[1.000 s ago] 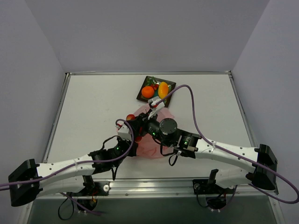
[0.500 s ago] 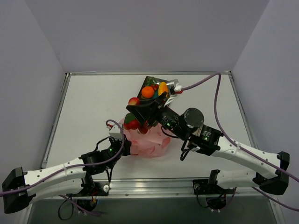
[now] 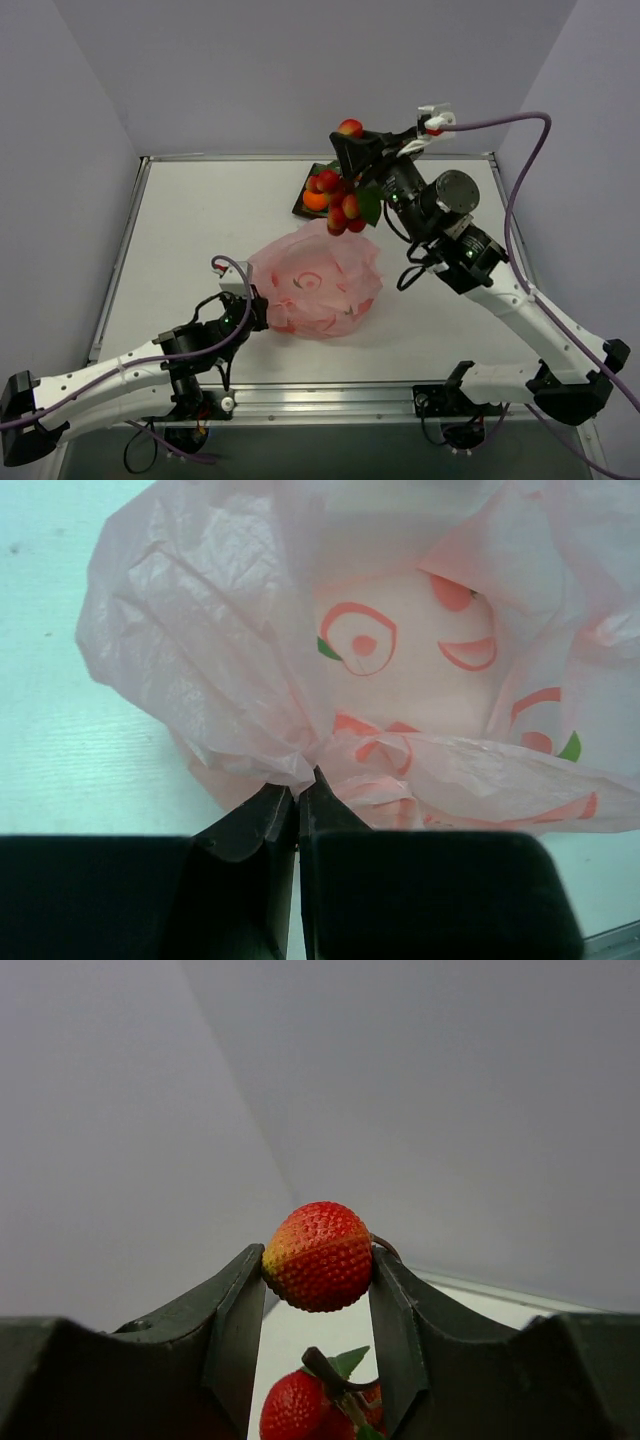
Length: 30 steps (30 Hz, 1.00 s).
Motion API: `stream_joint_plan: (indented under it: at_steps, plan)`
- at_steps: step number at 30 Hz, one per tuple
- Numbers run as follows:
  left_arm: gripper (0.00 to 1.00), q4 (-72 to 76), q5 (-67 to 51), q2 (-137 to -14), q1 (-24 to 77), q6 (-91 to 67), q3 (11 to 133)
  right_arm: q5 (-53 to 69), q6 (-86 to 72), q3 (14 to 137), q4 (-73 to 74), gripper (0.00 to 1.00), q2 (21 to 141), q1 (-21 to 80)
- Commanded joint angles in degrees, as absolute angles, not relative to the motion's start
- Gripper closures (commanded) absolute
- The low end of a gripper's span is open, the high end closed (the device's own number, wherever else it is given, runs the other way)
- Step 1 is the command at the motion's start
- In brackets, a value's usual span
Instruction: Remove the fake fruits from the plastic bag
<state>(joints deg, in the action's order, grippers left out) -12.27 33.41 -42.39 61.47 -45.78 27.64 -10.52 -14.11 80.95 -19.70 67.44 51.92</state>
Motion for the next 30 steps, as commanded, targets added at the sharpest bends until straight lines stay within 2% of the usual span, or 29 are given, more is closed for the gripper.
stream_joint_plan:
  at_steps: [1, 6, 13, 17, 22, 30]
  plan:
    - [0.98, -20.2, 37.0, -39.8, 61.2, -47.0, 30.9, -14.7, -8.9, 84.6, -19.1, 1.0, 72.8, 45.5]
    - [0.98, -26.1, 38.8, -37.3, 60.8, -49.6, 30.7, -11.9, -8.4, 85.5, -20.3, 0.99, 80.5, 35.4]
    - [0.97, -38.6, 42.1, -36.3, 60.2, -56.1, 32.0, -7.0, -5.8, 86.7, -25.6, 0.98, 91.4, 27.6]
    - [0.98, -42.2, 44.2, -34.1, 60.0, -57.6, 32.5, -1.6, -7.6, 92.1, -27.3, 0.98, 100.0, 23.3]
    - [0.98, -37.8, 42.7, -33.1, 59.7, -53.4, 32.6, 5.4, -10.1, 98.3, -27.5, 0.98, 107.5, 21.4]
    - [0.98, -38.0, 42.3, -39.5, 57.7, -53.9, 35.4, 12.4, -14.1, 102.0, -30.4, 0.98, 114.0, 21.5]
